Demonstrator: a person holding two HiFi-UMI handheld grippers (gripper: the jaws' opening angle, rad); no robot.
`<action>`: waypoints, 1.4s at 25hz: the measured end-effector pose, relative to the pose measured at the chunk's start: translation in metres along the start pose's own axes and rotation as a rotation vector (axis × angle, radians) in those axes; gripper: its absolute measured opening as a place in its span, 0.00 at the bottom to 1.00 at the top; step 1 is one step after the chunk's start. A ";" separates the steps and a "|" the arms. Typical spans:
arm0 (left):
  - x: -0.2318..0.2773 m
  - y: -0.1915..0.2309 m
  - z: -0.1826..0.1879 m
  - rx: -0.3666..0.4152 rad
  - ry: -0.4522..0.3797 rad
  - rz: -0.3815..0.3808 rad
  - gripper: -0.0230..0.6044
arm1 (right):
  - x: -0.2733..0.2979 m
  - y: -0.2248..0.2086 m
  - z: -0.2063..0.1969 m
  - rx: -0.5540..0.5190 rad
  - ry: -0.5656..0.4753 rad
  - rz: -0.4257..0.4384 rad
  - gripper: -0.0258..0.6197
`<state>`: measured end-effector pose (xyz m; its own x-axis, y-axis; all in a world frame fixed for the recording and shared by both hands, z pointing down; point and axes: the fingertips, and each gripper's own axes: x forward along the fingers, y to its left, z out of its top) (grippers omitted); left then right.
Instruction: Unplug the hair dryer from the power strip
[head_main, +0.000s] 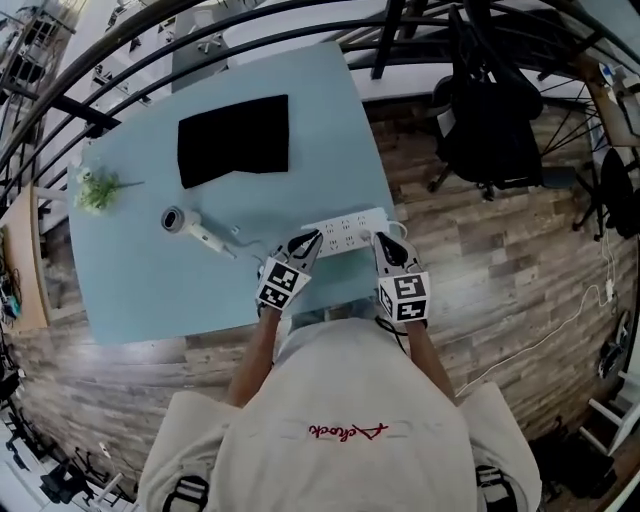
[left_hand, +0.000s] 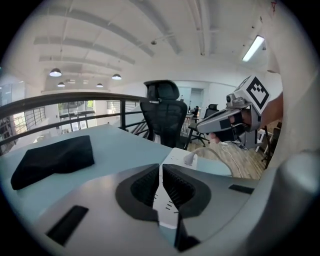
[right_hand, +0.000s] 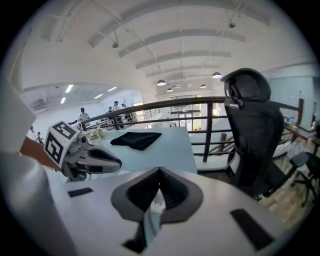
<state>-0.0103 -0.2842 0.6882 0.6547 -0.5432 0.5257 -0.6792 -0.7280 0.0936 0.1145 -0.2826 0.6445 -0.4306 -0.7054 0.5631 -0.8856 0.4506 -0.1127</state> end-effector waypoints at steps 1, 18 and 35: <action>0.003 -0.001 0.000 -0.004 -0.001 -0.008 0.05 | -0.001 -0.001 0.000 -0.002 0.002 -0.006 0.06; 0.047 -0.034 -0.012 0.197 0.121 -0.146 0.43 | -0.003 -0.001 -0.020 -0.019 0.108 0.014 0.07; 0.064 -0.036 -0.030 0.183 0.245 -0.202 0.47 | 0.011 0.010 -0.036 -0.049 0.247 0.093 0.23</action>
<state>0.0458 -0.2805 0.7440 0.6559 -0.2803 0.7009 -0.4591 -0.8852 0.0756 0.1071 -0.2665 0.6795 -0.4485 -0.5074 0.7358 -0.8321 0.5376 -0.1364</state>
